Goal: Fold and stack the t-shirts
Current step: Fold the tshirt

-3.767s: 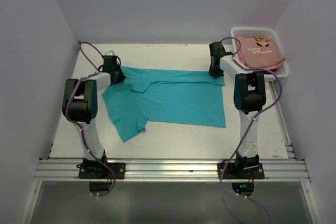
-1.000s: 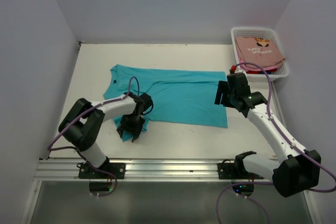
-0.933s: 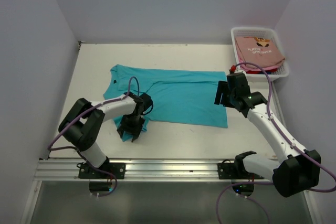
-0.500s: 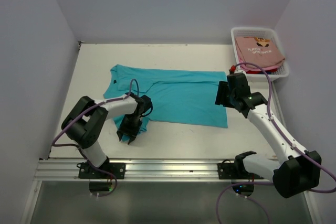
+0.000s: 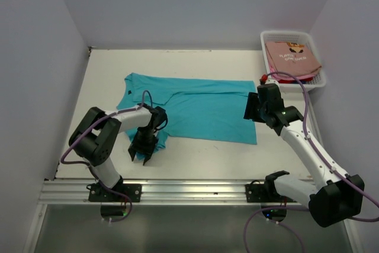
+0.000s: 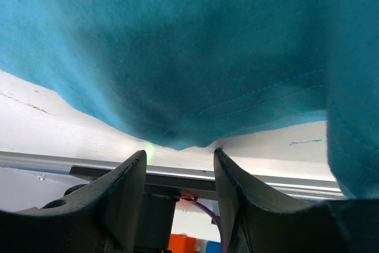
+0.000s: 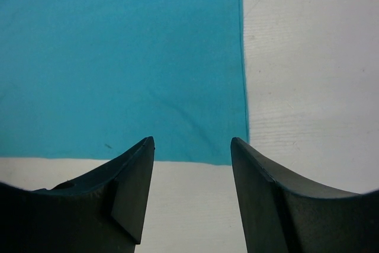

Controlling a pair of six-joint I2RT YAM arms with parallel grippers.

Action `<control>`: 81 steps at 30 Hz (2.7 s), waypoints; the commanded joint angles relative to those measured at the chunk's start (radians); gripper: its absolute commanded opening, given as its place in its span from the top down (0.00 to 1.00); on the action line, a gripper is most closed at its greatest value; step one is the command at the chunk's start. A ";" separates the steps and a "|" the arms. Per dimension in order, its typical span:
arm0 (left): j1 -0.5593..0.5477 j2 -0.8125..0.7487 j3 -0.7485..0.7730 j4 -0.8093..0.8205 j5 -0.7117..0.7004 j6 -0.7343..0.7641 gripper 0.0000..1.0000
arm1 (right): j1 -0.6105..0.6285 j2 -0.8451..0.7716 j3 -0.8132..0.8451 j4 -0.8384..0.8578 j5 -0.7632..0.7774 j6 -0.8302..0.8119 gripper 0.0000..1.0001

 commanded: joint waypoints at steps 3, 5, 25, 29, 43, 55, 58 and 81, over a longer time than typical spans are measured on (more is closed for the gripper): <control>0.013 0.018 0.006 0.196 -0.004 0.015 0.46 | 0.008 -0.027 -0.015 0.012 -0.002 -0.012 0.43; 0.013 0.002 0.024 0.198 -0.012 0.022 0.46 | 0.008 -0.027 -0.018 0.014 -0.003 -0.012 0.43; 0.088 0.048 0.072 0.278 0.000 0.080 0.80 | 0.007 -0.041 -0.016 0.012 0.010 -0.023 0.45; 0.088 0.042 0.074 0.261 -0.006 0.074 1.00 | 0.008 -0.044 -0.018 0.012 0.017 -0.021 0.46; 0.049 -0.205 0.288 0.012 -0.092 0.012 1.00 | 0.008 0.086 -0.030 -0.066 0.191 0.074 0.31; 0.034 -0.297 0.304 -0.045 -0.126 0.032 1.00 | 0.007 0.195 -0.151 -0.009 0.103 0.232 0.44; 0.034 -0.323 0.327 -0.060 -0.141 0.035 1.00 | 0.007 0.220 -0.181 0.017 0.083 0.284 0.46; 0.034 -0.357 0.367 -0.097 -0.166 0.045 1.00 | 0.005 0.286 -0.322 0.130 0.142 0.417 0.51</control>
